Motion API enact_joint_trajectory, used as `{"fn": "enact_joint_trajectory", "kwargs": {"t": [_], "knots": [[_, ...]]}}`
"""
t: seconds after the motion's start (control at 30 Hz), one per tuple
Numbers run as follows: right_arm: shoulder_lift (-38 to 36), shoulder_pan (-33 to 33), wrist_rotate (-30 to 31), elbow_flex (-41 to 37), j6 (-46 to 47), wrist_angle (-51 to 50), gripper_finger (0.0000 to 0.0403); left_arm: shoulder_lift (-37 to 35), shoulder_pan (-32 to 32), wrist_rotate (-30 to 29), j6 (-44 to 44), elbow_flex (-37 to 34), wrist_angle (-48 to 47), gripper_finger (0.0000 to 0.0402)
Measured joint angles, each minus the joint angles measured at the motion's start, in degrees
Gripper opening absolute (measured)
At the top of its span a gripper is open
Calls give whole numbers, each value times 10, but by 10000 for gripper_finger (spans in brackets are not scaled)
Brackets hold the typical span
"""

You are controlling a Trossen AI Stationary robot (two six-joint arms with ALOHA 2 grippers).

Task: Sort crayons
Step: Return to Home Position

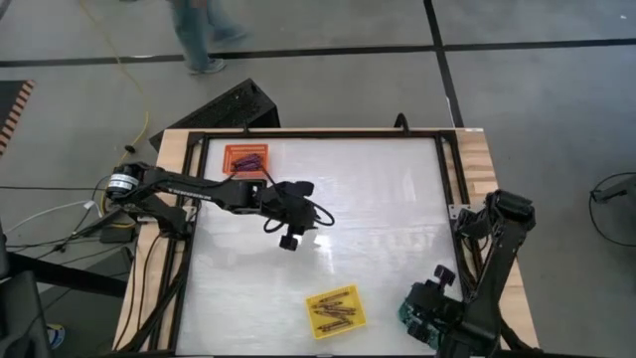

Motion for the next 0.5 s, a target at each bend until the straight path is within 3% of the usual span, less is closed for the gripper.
{"fn": "enact_joint_trajectory", "kwargs": {"t": [0.3, 0.5], "knots": [[-52, 13, 101, 0, -6, -90, 154, -83, 0, -47, 3, 0, -56, 110], [-88, 25, 172, -2, -67, -90, 151, -150, -1, -70, -19, -3, -109, 110]]}}
